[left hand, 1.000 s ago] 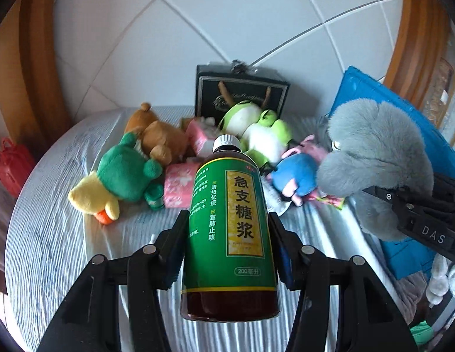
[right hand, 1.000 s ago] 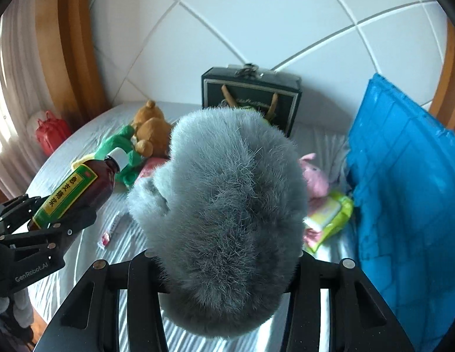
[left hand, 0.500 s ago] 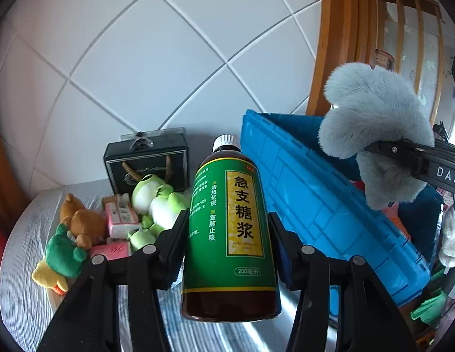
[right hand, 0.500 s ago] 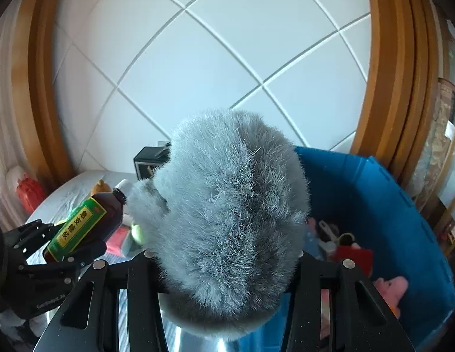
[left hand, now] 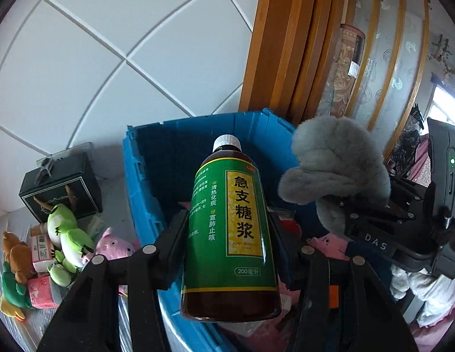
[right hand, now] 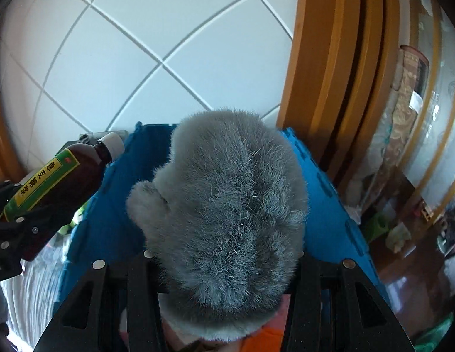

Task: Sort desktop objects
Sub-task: 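Carry the syrup bottle with the left tool while the right tool carries the grey plush into the blue crate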

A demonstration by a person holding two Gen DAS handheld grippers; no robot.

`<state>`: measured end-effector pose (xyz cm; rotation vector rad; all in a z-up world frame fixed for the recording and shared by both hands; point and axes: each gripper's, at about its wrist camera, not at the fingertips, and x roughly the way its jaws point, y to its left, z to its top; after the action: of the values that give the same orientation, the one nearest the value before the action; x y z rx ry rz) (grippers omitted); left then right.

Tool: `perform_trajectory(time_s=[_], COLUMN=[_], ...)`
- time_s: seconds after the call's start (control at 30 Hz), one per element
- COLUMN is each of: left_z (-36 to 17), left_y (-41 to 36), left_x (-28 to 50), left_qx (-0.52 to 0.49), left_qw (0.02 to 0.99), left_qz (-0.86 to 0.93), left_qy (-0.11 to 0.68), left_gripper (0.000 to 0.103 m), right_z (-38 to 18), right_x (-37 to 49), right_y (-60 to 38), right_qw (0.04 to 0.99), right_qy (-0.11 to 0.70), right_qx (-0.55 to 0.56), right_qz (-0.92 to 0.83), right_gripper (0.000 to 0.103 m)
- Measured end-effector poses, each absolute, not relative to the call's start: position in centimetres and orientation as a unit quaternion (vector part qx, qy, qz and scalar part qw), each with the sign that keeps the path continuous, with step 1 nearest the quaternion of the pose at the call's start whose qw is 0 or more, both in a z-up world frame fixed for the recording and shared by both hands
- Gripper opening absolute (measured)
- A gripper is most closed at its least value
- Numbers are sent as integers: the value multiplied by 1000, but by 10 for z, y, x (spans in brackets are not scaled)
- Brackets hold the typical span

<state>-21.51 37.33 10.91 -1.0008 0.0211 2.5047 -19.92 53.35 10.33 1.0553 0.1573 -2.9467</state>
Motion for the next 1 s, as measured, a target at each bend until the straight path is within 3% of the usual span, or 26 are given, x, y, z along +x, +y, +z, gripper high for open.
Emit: perform_trajectory(time_s=[0.3,0.53,0.67,0.73,0.83,0.9,1.0], left_z=[51,1,1,0,-1,1,11], left_y=[472,480,473,474,469,466,460], left_x=[-289,-309,-304,-301,-309,-311,-307], left_qx=[-471,-497,-480,-479,-489,-492,-481], left_qw=[170,140,130,132,137,139,138], left_qz=[864,852,862,862,857,855,863], left_qy=[52,84,96,100,92,82,71], left_gripper=[51,51,51,51,51,52,62], right_z=[32,3,0,-2,-1,0,8], right_x=[-274,-289,-289,-290,-289,-291,-287], right_y=[606,610,612,615,617,620,619], right_qw=[-18,-45,-48,-51,-55,-58,-62], right_qy=[-13,14,9,10,10,13,12], right_qx=[405,462,464,465,462,454,441], right_qz=[-914,-886,-884,-884,-885,-889,-895], right_gripper=[45,46,48,53,70,87,98])
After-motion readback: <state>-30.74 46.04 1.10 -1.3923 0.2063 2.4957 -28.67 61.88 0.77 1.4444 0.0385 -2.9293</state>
